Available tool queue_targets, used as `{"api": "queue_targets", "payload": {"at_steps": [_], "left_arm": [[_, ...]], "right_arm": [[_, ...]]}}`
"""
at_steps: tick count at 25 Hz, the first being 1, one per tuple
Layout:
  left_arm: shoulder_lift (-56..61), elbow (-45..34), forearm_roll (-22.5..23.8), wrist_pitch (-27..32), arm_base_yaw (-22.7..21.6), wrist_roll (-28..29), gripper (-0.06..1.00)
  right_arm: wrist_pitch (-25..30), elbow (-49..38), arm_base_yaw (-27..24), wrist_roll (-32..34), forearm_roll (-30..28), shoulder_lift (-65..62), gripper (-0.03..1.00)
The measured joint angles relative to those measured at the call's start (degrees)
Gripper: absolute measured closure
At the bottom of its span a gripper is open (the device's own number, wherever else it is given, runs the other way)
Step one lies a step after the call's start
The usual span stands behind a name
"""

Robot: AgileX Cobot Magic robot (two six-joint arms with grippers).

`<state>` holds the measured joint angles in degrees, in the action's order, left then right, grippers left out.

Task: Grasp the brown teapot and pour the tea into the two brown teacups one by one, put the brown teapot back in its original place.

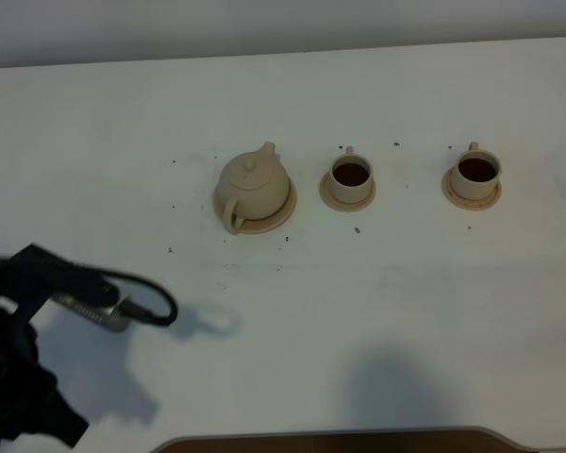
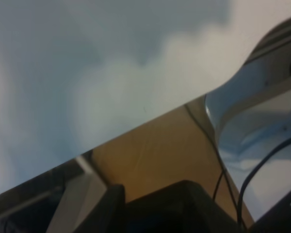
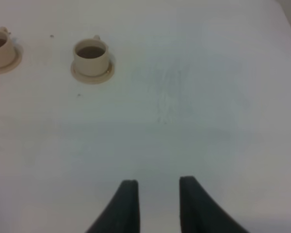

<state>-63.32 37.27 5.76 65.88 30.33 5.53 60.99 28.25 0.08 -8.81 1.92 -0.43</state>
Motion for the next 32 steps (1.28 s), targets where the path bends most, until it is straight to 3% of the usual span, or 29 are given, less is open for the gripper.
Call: {"api": "queue_targets", "payload": {"at_steps": [5, 14, 18, 26, 32], "left_arm": [[8.2, -7.2, -0.4, -4.6, 0.0, 0.1, 0.67], [21.5, -7.9, -0.3, -6.0, -1.3, 0.0, 0.67], [29.8, -8.0, -0.3, -5.9, -7.2, -0.1, 0.67], [42.9, -8.2, -2.1, -5.8, -23.3, -2.9, 0.67], [50.1, -8.2, -2.1, -5.8, -28.0, -3.1, 0.67]], "right_arm": [[0.0, 0.0, 0.0, 0.0, 0.0, 0.0, 0.74], [0.0, 0.0, 0.0, 0.0, 0.0, 0.0, 0.74], [0.0, 0.0, 0.0, 0.0, 0.0, 0.0, 0.74], [0.0, 0.0, 0.0, 0.0, 0.0, 0.0, 0.74], [0.0, 0.0, 0.0, 0.0, 0.0, 0.0, 0.74]]}}
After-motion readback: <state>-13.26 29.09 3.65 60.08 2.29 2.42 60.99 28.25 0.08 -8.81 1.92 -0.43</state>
